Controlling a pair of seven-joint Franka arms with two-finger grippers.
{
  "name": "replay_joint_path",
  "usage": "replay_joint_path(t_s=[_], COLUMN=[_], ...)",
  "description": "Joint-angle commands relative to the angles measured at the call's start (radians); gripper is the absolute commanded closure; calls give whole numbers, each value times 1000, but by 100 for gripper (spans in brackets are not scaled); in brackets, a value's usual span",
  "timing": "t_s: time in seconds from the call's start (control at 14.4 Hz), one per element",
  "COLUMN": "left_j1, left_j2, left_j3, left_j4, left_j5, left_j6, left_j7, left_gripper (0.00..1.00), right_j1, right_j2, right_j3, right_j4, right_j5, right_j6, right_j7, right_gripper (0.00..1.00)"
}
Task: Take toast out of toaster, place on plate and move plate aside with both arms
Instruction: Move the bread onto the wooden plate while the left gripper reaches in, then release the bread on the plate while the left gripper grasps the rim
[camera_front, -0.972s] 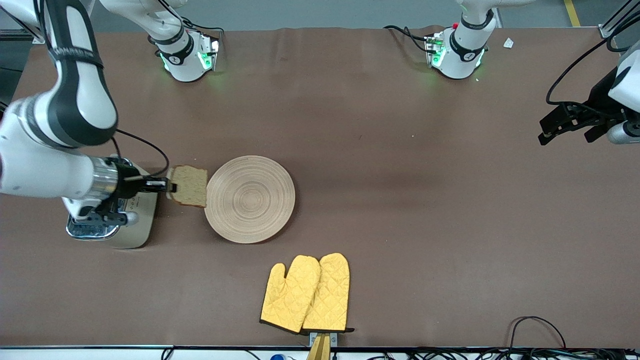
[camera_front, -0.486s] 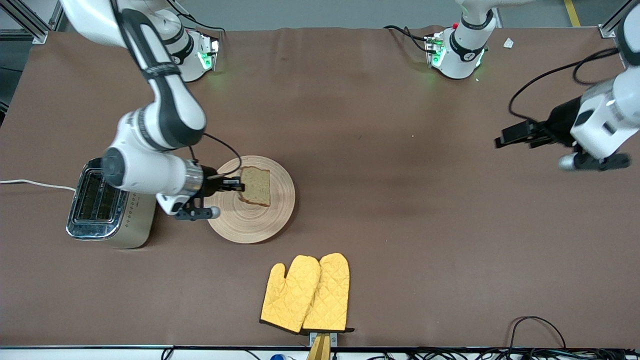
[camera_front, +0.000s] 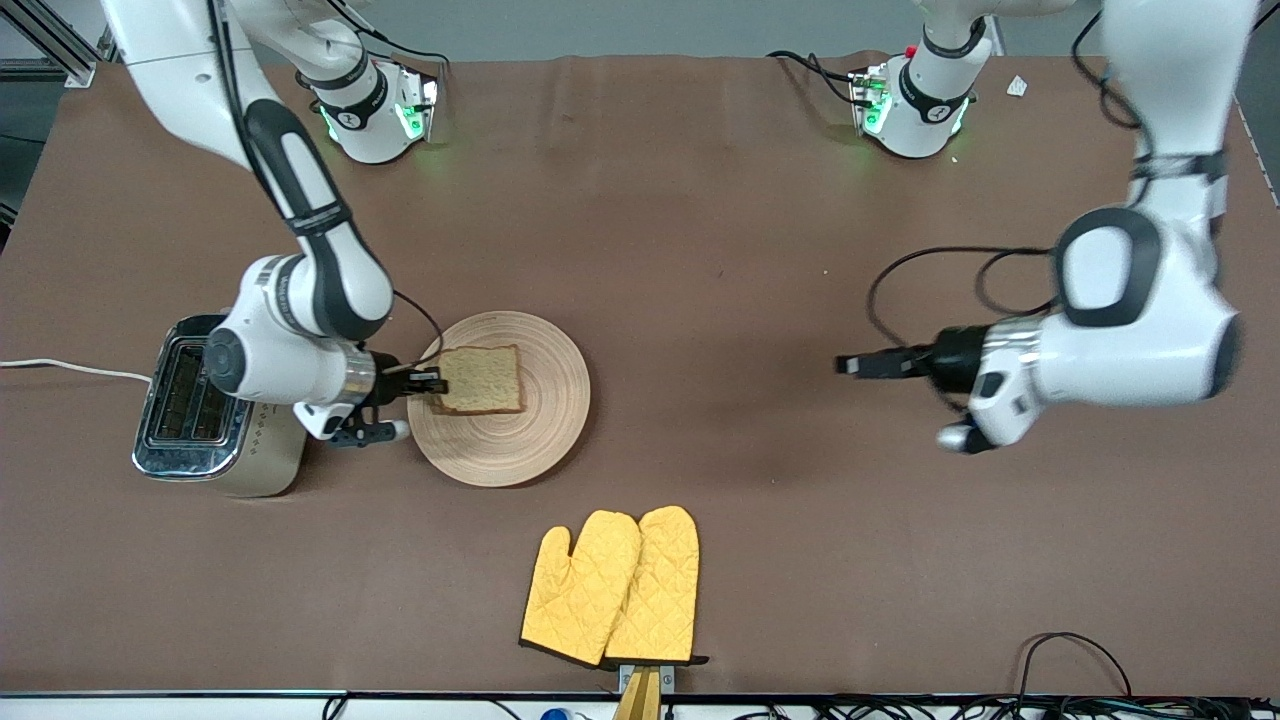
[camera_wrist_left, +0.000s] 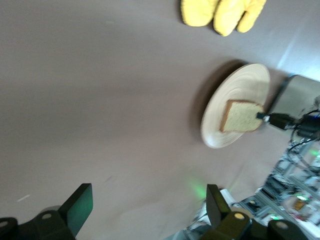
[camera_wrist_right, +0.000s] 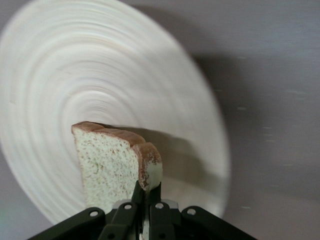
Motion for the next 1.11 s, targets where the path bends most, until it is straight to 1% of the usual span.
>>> replay_joint_path(t_s=[0.0, 0.07, 0.21, 0.28, 0.42, 0.49, 0.56, 0.62, 0.69, 0.76, 0.83, 0.9, 0.97, 1.04], left_j1=[-128, -181, -270, -310, -379, -414, -437, -454, -473, -494, -511, -523, -528, -528], left_j2=[127, 165, 248, 285, 351, 383, 411, 437, 460, 483, 504, 526, 544, 555], left_j3=[2, 2, 2, 2, 2, 2, 2, 2, 2, 1, 1, -8, -19, -28], left_j4=[39, 54, 74, 86, 126, 158, 184, 212, 232, 253, 270, 289, 302, 309], left_j5=[-77, -80, -108, -132, -203, -239, -266, -286, -295, -309, -329, -353, -375, -379], left_j6=[151, 219, 351, 402, 469, 497, 519, 535, 557, 592, 621, 643, 666, 687], left_j7=[-3, -3, 1, 12, 26, 29, 32, 35, 40, 60, 86, 119, 152, 175], left_gripper=[0, 0, 0, 0, 0, 0, 0, 0, 0, 0, 0, 1, 3, 11], right_j1=[-45, -44, -44, -45, -47, -47, -45, -54, -76, -94, -105, -111, -128, -139], right_j2=[-70, -87, -115, -136, -177, -205, -245, -288, -315, -322, -322, -322, -336, -369], right_j3=[5, 5, 2, -8, -47, -59, -64, -68, -76, -80, -83, -88, -103, -107], right_j4=[-69, -69, -68, -63, -50, -46, -46, -34, -5, 45, 128, 191, 237, 251], right_j5=[12, 10, 9, -8, -121, -150, -198, -308, -356, -356, -365, -370, -372, -372], right_j6=[-24, -38, -49, -61, -105, -127, -130, -133, -150, -221, -359, -445, -499, -526], right_j7=[-45, -45, -43, -45, -39, -31, -30, -28, -21, -7, 24, 44, 42, 41], right_gripper=[6, 0, 0, 0, 0, 0, 0, 0, 0, 0, 0, 0, 0, 0])
